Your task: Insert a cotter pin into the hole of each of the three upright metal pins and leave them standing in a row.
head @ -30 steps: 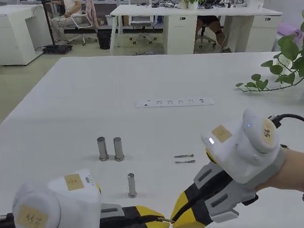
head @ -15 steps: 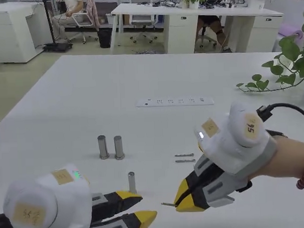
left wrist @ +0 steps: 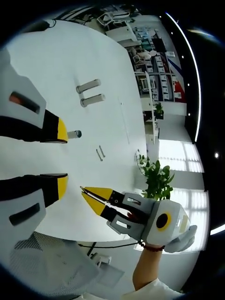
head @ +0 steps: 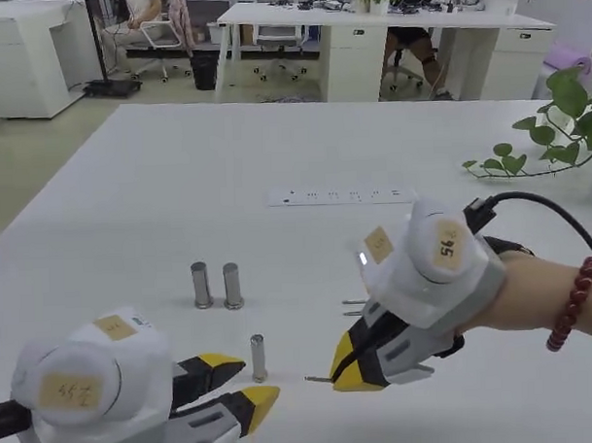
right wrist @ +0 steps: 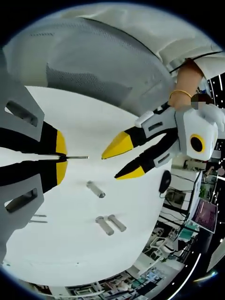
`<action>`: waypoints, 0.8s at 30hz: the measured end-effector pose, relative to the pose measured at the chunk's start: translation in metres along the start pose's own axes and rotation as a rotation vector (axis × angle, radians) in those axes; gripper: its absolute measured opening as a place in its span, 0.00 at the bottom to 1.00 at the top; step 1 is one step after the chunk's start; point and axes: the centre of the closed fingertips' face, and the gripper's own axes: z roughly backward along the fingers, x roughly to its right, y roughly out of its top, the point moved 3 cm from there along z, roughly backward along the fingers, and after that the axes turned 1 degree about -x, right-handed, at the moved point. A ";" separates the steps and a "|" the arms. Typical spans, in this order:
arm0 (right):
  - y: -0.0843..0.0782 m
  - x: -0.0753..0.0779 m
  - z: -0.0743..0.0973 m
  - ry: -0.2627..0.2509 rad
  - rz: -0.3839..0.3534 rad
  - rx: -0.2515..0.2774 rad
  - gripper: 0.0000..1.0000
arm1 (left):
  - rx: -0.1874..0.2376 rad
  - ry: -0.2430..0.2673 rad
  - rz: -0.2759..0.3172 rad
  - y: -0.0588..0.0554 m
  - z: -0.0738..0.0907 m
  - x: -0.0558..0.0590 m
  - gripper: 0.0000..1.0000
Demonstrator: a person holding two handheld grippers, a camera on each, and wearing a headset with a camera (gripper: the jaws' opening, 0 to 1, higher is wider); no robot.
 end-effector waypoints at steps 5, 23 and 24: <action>0.000 0.009 -0.003 -0.014 0.012 -0.023 0.04 | -0.008 0.025 0.008 0.000 -0.006 -0.008 0.24; 0.003 0.040 -0.019 -0.070 0.037 -0.080 0.04 | -0.050 0.076 0.011 -0.005 -0.032 -0.032 0.24; 0.003 0.042 -0.020 -0.076 0.039 -0.080 0.04 | -0.052 0.074 0.011 -0.005 -0.035 -0.032 0.24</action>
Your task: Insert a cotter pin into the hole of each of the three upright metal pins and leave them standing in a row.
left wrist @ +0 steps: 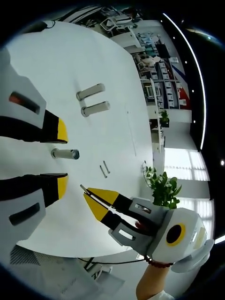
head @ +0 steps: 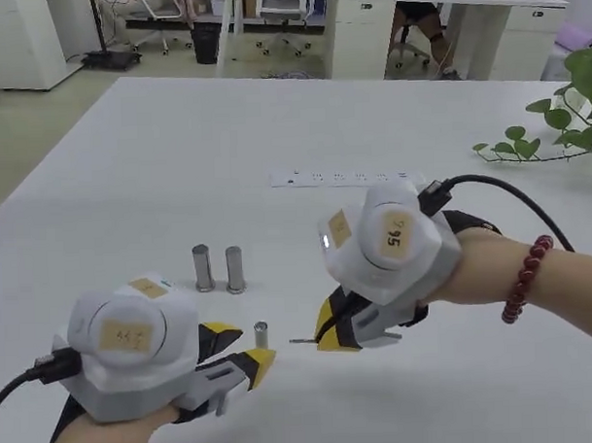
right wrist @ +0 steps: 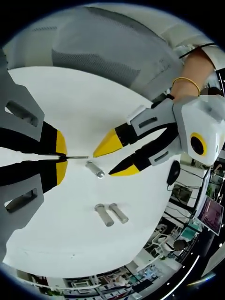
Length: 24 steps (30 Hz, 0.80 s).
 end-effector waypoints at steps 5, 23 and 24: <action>0.001 0.009 -0.005 -0.025 0.006 -0.005 0.04 | -0.009 -0.005 -0.002 -0.001 -0.008 -0.001 0.24; 0.003 0.020 -0.023 -0.046 0.025 -0.039 0.04 | -0.008 -0.008 0.019 -0.008 -0.019 -0.004 0.12; 0.003 0.020 -0.024 -0.045 0.025 -0.038 0.04 | -0.007 -0.006 0.021 -0.008 -0.019 -0.005 0.11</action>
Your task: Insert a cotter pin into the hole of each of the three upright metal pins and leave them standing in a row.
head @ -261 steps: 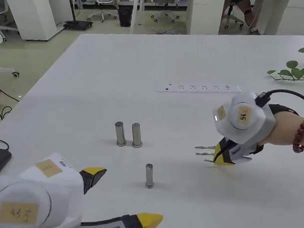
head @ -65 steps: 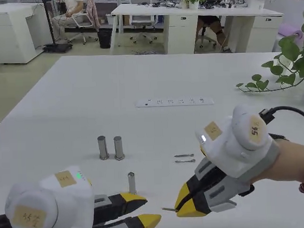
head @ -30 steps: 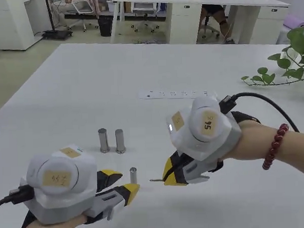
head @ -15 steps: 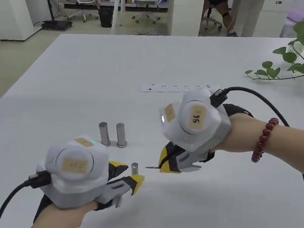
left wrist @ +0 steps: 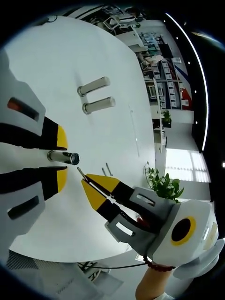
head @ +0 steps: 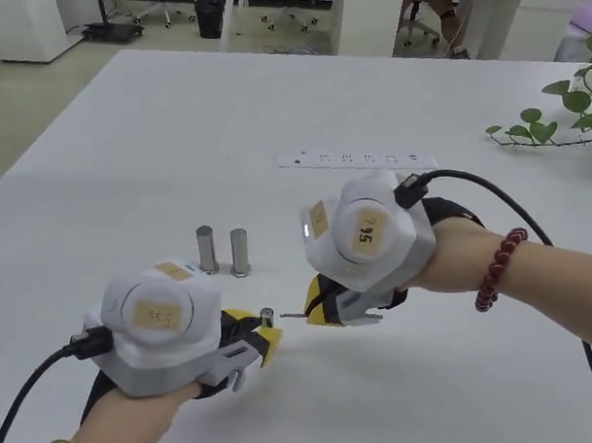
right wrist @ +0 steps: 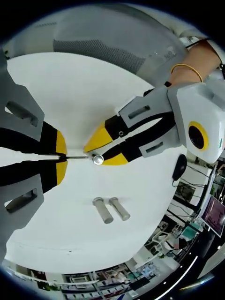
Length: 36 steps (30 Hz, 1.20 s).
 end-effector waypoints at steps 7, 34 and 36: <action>0.002 0.001 -0.003 0.004 0.006 0.002 0.04 | 0.003 0.000 0.011 -0.001 0.000 0.000 0.08; 0.011 0.003 -0.004 -0.023 0.083 -0.029 0.04 | 0.003 0.006 0.010 -0.005 -0.004 -0.002 0.07; 0.012 0.004 -0.002 -0.025 0.078 -0.021 0.04 | 0.005 0.006 0.011 -0.005 -0.004 -0.002 0.07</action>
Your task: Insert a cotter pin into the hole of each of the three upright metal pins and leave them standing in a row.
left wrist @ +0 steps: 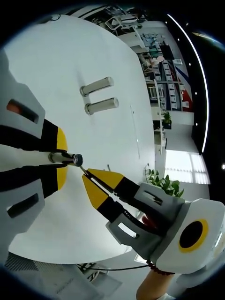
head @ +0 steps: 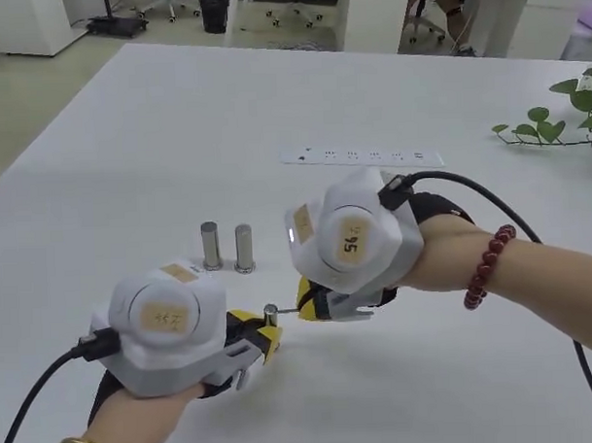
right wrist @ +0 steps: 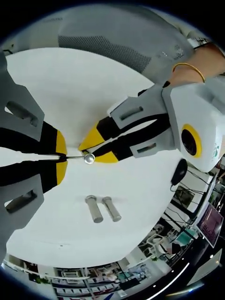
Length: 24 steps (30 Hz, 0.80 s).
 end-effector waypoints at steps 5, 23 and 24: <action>0.004 0.000 0.004 0.001 -0.023 0.028 0.04 | 0.002 -0.001 -0.002 0.000 -0.001 0.001 0.07; 0.013 -0.002 0.000 0.011 -0.079 0.071 0.04 | 0.004 -0.003 0.000 0.000 0.000 0.002 0.07; 0.013 -0.002 -0.001 0.013 -0.089 0.076 0.04 | 0.005 -0.003 -0.001 0.000 0.000 0.002 0.07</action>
